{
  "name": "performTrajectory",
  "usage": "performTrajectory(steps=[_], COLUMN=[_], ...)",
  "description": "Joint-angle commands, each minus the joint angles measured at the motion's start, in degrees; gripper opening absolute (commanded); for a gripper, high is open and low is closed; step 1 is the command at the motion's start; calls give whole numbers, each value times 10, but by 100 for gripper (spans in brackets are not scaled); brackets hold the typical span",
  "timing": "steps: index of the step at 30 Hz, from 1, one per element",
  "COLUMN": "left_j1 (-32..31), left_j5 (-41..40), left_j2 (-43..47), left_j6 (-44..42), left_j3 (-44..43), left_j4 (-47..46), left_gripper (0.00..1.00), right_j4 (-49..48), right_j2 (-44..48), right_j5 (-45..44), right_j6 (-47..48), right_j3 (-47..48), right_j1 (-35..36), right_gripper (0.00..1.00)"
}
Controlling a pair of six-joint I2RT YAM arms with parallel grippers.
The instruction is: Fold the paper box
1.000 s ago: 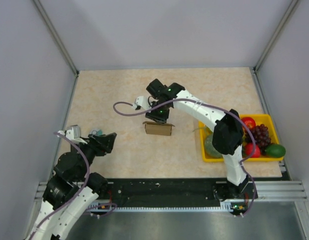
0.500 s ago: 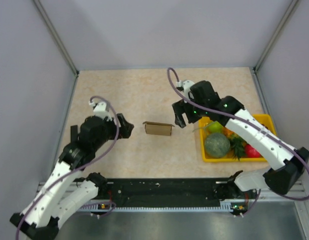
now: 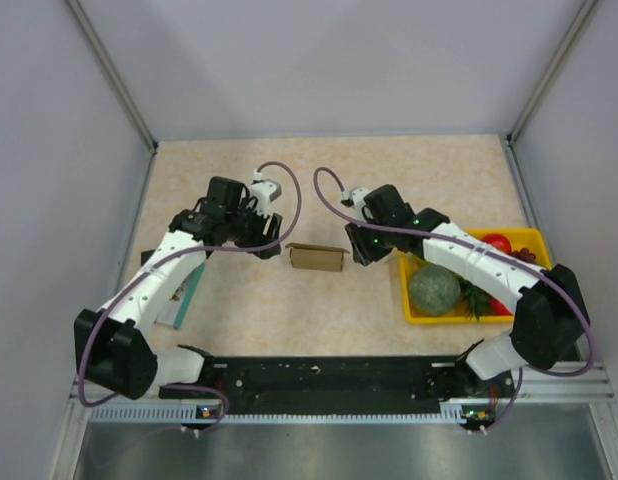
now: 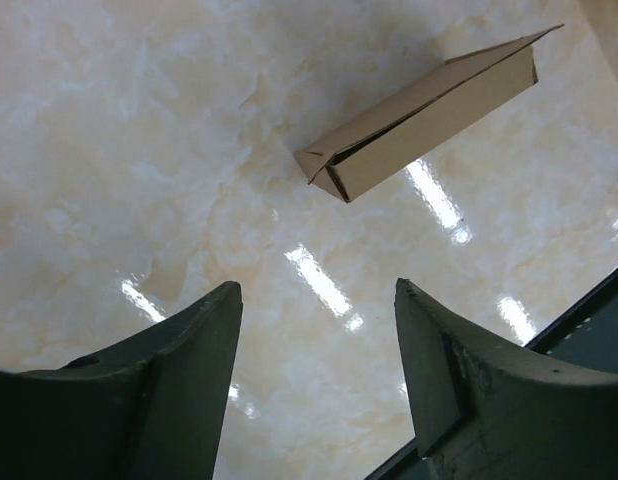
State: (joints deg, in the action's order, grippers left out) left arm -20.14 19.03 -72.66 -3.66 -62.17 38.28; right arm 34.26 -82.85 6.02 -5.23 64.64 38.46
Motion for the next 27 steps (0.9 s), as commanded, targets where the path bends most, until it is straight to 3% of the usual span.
performTrajectory(steps=[1,4,9,13,18,27], left_j1=[-12,-34,-77,-77,-77,-72], left_j5=[29,30,-1,-39,-29,-25], left_j2=[-32,-50,-77,-102,-132,-143], left_j6=[-105,-129,-190,-203,-211,-232], left_j3=[-35,-37,-21,-30,-56,-68], left_j4=[-14,-33,-61,-60,-53,-53], left_gripper=[62,53,54,48,38,39], right_j4=[-48,-65,-71,-72,-71,-70], right_j2=[-9,-6,-21,-35,-40,-49], right_j5=[2,12,23,30,29,22], right_j6=[50,50,69,73,74,75], right_j3=[36,33,49,51,51,50], right_j1=[-3,-3,-3,-2,-2,-3], right_gripper=[35,32,32,32,31,31])
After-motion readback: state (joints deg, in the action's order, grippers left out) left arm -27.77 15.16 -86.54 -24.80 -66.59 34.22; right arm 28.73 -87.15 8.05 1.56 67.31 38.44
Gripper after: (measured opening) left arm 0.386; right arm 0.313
